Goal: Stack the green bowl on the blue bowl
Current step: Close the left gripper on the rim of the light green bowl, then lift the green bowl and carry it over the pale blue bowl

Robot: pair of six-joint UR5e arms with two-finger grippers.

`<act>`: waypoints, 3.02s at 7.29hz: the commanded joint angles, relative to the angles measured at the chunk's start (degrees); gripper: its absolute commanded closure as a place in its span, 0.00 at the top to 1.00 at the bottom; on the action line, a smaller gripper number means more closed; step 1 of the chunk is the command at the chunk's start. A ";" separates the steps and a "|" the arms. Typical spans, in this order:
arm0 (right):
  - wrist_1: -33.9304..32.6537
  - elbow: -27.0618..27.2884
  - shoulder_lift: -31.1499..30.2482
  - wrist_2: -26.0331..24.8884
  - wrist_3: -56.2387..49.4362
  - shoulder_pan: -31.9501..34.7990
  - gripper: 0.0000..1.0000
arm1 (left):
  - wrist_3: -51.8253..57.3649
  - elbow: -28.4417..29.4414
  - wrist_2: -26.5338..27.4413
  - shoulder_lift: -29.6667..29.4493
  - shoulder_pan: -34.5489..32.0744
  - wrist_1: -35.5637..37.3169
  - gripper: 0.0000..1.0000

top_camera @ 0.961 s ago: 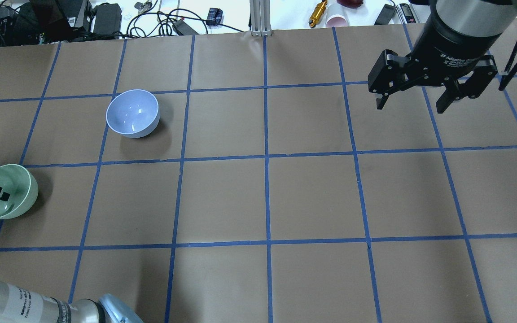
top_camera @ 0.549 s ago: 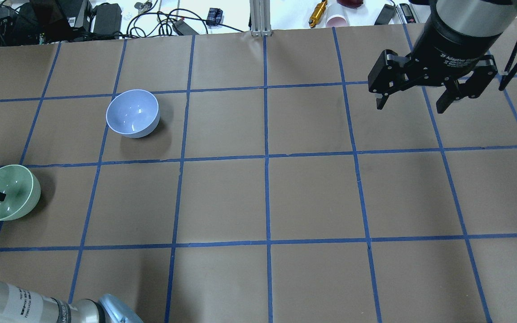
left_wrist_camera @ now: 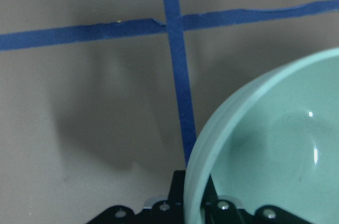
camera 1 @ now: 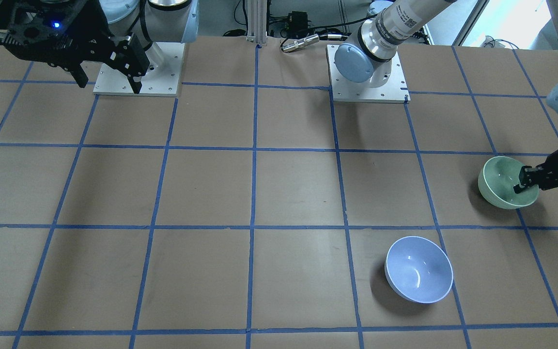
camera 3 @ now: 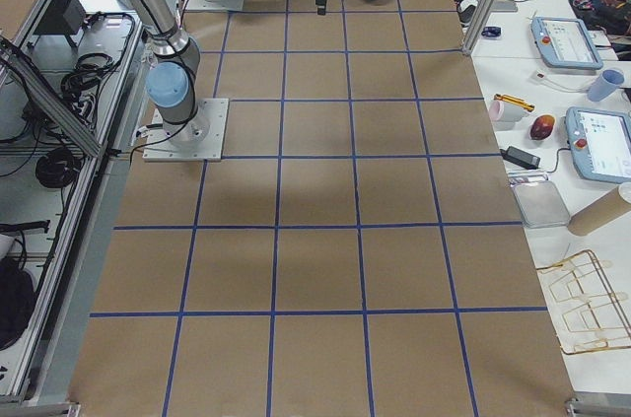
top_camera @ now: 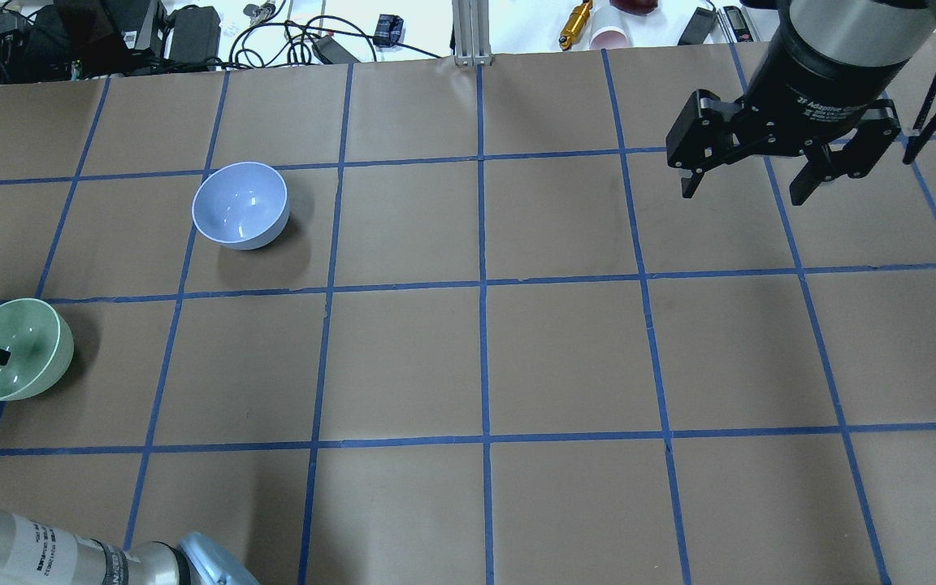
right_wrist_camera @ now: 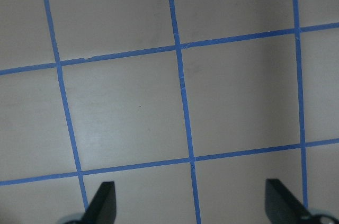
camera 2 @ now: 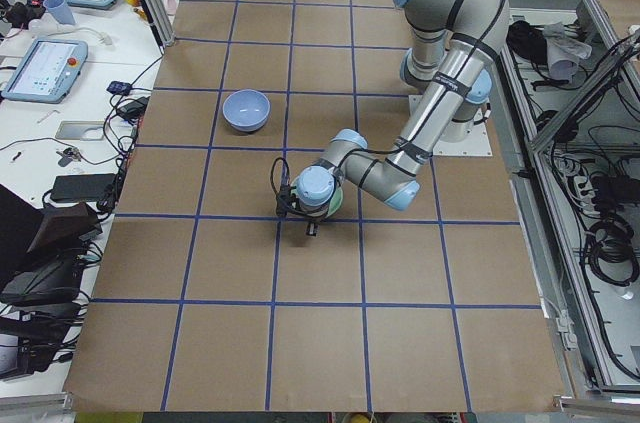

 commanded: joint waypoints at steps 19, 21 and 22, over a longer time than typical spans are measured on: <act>0.05 0.07 0.00 0.00 0.00 0.00 1.00 | -42.62 15.59 -8.00 3.60 -29.07 -13.72 0.00; 0.05 -0.02 0.00 0.00 0.00 0.00 1.00 | -46.41 15.24 -8.35 0.97 -30.31 -10.19 0.00; 0.05 -0.02 0.00 0.00 0.00 0.00 1.00 | -46.68 15.42 -8.27 0.70 -31.01 -10.19 0.00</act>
